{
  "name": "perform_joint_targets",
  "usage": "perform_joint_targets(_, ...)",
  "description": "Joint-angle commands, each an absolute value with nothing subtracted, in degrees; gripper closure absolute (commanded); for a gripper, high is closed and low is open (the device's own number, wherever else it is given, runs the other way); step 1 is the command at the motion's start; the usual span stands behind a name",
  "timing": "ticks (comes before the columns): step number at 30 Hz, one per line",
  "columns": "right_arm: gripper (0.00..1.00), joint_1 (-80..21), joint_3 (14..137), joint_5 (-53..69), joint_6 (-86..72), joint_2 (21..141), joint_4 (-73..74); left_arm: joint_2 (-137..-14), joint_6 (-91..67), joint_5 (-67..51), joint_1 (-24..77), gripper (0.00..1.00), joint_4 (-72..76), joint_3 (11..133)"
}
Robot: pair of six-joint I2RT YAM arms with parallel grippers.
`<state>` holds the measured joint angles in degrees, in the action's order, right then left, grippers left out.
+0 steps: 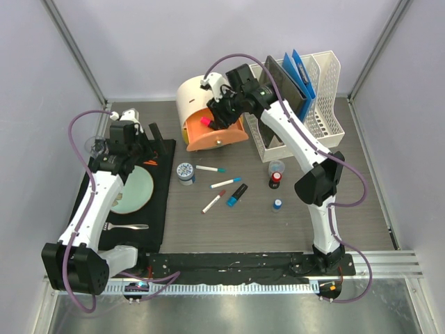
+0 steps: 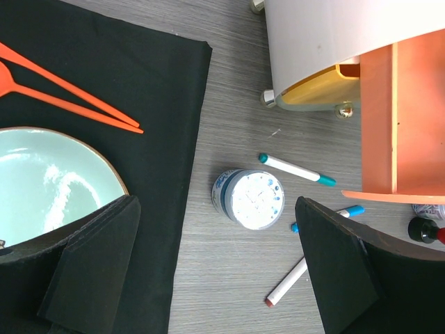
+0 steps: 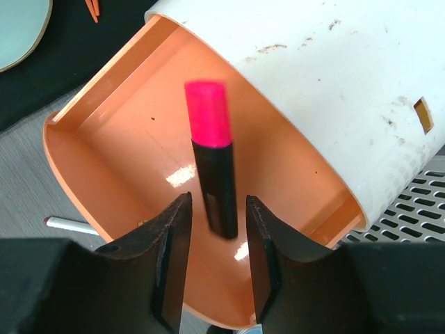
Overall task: Organize the desk
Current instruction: Place the stationery in the drawer.
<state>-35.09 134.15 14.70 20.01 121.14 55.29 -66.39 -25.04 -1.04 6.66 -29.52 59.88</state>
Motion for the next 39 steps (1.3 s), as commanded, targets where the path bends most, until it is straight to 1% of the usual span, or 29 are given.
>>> perform_joint_targets(1, 0.56, -35.2, 135.9, 14.0, 20.0, 119.0, 53.4, -65.1, -24.5, -0.4, 6.7, 0.0, -27.9, 60.3)
perform_joint_targets(5, 0.5, -35.3, 136.1, 13.5, 19.1, 119.0, 53.3, -64.3, -24.3, -0.4, 6.7, 0.0, -28.2, 60.2)
perform_joint_targets(6, 0.45, -35.3, 136.2, 13.2, 18.9, 118.8, 53.3, -64.2, -24.3, -0.4, 6.7, 0.0, -28.2, 60.4)
perform_joint_targets(7, 0.43, -35.2, 136.2, 13.1, 18.7, 118.7, 53.1, -64.1, -24.3, -0.4, 6.7, 0.0, -28.4, 60.5)
perform_joint_targets(10, 0.41, -35.3, 137.0, 12.4, 17.7, 116.7, 51.8, -63.7, -24.4, -0.4, 6.6, 0.0, -28.5, 60.8)
perform_joint_targets(13, 0.39, -35.4, 136.6, 11.0, 16.4, 112.7, 48.6, -63.4, -24.7, -0.4, 6.7, 0.0, -28.7, 61.0)
perform_joint_targets(16, 0.36, -35.4, 131.2, 7.6, 12.7, 105.9, 40.2, -62.5, -24.9, -0.4, 6.7, 0.0, -29.0, 61.1)
perform_joint_targets(18, 0.35, -35.4, 125.7, 5.0, 8.7, 100.6, 34.7, -61.8, -24.9, -0.4, 6.7, 0.0, -29.3, 61.2)
perform_joint_targets(22, 0.32, -35.4, 117.4, -0.9, 4.1, 93.1, 30.0, -60.7, -25.0, -0.4, 6.6, 0.0, -29.4, 60.9)
perform_joint_targets(23, 0.28, -35.4, 114.9, -4.5, 2.4, 92.1, 30.1, -60.6, -25.0, -0.4, 6.7, 0.0, -29.5, 61.0)
perform_joint_targets(24, 0.27, -35.4, 113.4, -5.7, 0.5, 90.6, 30.4, -60.6, -25.1, -0.4, 6.7, 0.0, -29.7, 61.0)
perform_joint_targets(25, 0.22, -35.5, 111.6, -7.0, -4.6, 88.2, 30.5, -60.5, -25.1, -0.4, 6.6, 0.0, -29.6, 61.0)
perform_joint_targets(26, 0.14, -35.5, 107.4, -8.1, -6.7, 86.4, 30.6, -60.5, -25.2, -0.4, 6.7, 0.0, -29.6, 61.0)
perform_joint_targets(27, 0.11, -35.6, 104.5, -9.1, -8.7, 84.8, 30.7, -60.4, -25.3, -0.4, 6.7, 0.0, -29.7, 61.1)
perform_joint_targets(28, 0.1, -36.1, 98.4, -10.7, -13.5, 81.2, 30.6, -60.3, -25.4, -0.4, 6.7, 0.0, -29.9, 61.2)
perform_joint_targets(30, 0.1, -36.4, 92.0, -12.6, -18.6, 77.9, 29.8, -60.4, -25.3, -0.4, 6.7, 0.0, -29.8, 61.2)
perform_joint_targets(31, 0.1, -36.5, 85.7, -12.4, -22.0, 76.2, 29.2, -60.4, -25.4, -0.4, 6.7, 0.0, -29.8, 61.3)
perform_joint_targets(33, 0.04, -37.0, 80.4, -13.3, -27.1, 72.8, 29.1, -60.4, -25.4, -0.4, 6.6, 0.0, -30.0, 61.3)
perform_joint_targets(34, 0.02, -37.0, 77.0, -13.5, -33.3, 72.2, 30.0, -60.3, -25.2, 1.2, 6.7, 0.0, -30.0, 61.2)
perform_joint_targets(37, 0.0, -38.6, 70.3, -10.1, -36.5, 70.2, 30.0, -60.5, -25.3, 1.4, 6.6, 0.0, -30.0, 61.2)
perform_joint_targets(39, 0.0, -41.5, 66.9, -13.2, -39.3, 70.2, 30.7, -60.6, -25.5, 1.4, 6.6, 0.0, -30.0, 61.2)
